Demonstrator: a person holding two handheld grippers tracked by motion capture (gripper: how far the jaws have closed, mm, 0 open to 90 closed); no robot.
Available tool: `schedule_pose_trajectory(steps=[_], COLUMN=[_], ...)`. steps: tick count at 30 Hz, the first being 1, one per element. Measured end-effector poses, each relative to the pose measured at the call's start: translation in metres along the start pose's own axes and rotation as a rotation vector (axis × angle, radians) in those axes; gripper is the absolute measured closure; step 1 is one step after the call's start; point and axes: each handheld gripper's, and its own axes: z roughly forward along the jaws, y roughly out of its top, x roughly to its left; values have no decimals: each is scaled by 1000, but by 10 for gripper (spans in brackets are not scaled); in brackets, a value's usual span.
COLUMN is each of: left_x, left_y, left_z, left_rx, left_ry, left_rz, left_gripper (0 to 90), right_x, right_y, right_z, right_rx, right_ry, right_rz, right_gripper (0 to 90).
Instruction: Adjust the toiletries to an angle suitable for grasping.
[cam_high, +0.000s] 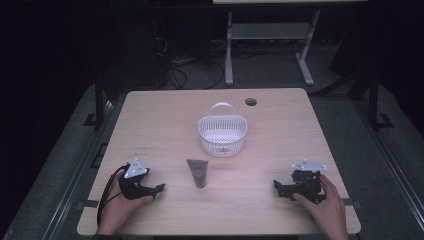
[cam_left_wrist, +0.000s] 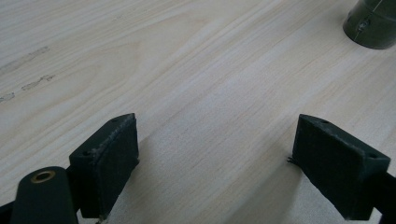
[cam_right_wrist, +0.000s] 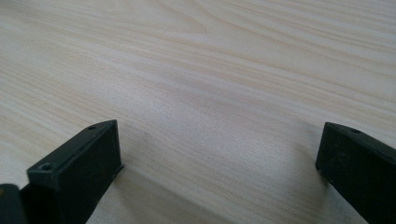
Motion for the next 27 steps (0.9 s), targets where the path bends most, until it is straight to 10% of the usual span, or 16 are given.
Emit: schedule_pose_trajectory(steps=[6,15,24,27], left_x=[-1,3,-2,-5], left_y=[-1,1,15,22], left_z=[-1,-12,-30,-35], left_rx=[-10,-9,-19,6], left_ry=[9,-32,-72,-77], left_rz=[-14,-43,-85,-95], left_gripper=[166,428,899,900], right_x=[0,0,0,0], right_y=[0,-1,-1,-1], right_z=[0,-1,-1,-1], right_rx=[-2,-3,-2,-2], right_ry=[-3,-5,-5,-5], right_rz=[2,4,4,4], right_gripper=[0,0,0,0])
